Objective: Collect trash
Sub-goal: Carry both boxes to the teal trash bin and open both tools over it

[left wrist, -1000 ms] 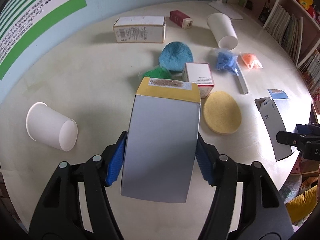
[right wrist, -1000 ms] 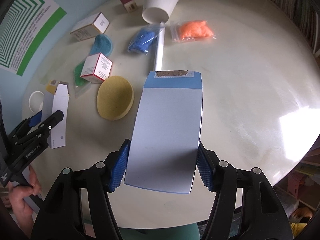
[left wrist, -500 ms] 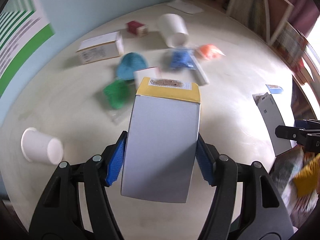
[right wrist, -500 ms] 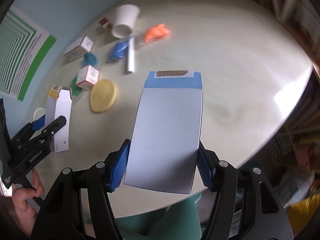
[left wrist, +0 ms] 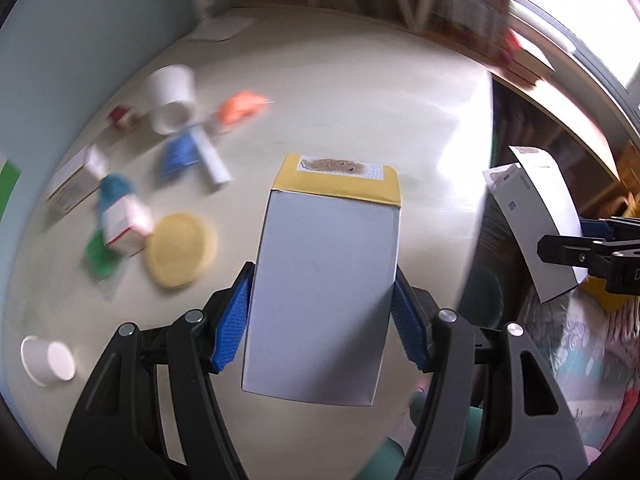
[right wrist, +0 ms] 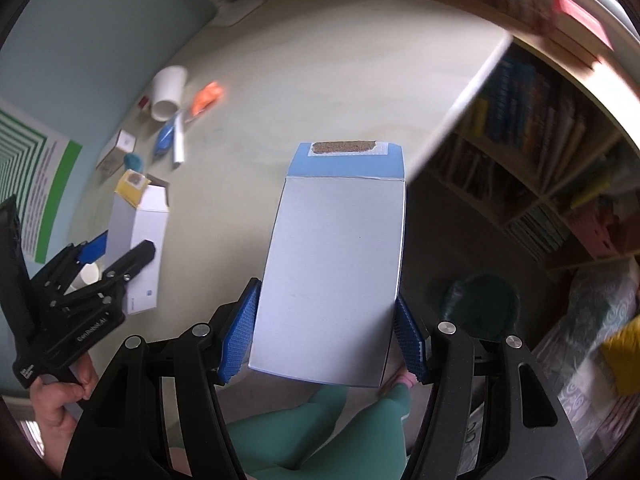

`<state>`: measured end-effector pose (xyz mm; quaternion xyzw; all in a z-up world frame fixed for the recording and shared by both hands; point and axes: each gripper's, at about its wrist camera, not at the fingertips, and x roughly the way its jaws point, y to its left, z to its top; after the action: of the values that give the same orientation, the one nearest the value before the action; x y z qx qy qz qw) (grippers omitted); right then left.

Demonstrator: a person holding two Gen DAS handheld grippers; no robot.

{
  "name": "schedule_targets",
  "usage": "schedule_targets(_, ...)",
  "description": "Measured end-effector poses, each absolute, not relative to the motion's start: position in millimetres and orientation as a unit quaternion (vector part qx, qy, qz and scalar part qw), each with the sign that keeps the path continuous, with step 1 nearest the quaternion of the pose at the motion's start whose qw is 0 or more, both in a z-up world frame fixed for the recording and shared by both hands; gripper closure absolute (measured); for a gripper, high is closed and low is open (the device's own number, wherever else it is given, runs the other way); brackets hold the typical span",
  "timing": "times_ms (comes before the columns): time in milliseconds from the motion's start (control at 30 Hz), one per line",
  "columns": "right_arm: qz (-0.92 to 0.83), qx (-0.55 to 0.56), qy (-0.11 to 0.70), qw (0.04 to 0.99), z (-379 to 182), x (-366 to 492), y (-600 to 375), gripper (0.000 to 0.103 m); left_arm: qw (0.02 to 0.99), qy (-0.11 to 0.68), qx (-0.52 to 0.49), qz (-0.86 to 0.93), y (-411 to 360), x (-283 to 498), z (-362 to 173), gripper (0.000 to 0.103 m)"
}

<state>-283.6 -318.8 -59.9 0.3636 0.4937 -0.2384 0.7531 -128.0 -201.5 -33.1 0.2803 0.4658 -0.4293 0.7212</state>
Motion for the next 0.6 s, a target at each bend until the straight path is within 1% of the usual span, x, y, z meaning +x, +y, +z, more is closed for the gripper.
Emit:
schedule_targets(267,-0.281,0.401,0.484,0.726,-74,-393,-358,0.04,0.677,0.456,0.323,-0.479,-273,-220,-44,0.042)
schedule_targets(600,-0.331,0.467,0.471,0.671,-116,-528,-388,0.04,0.598,0.455,0.38,-0.539,-344,-341,-76,0.042)
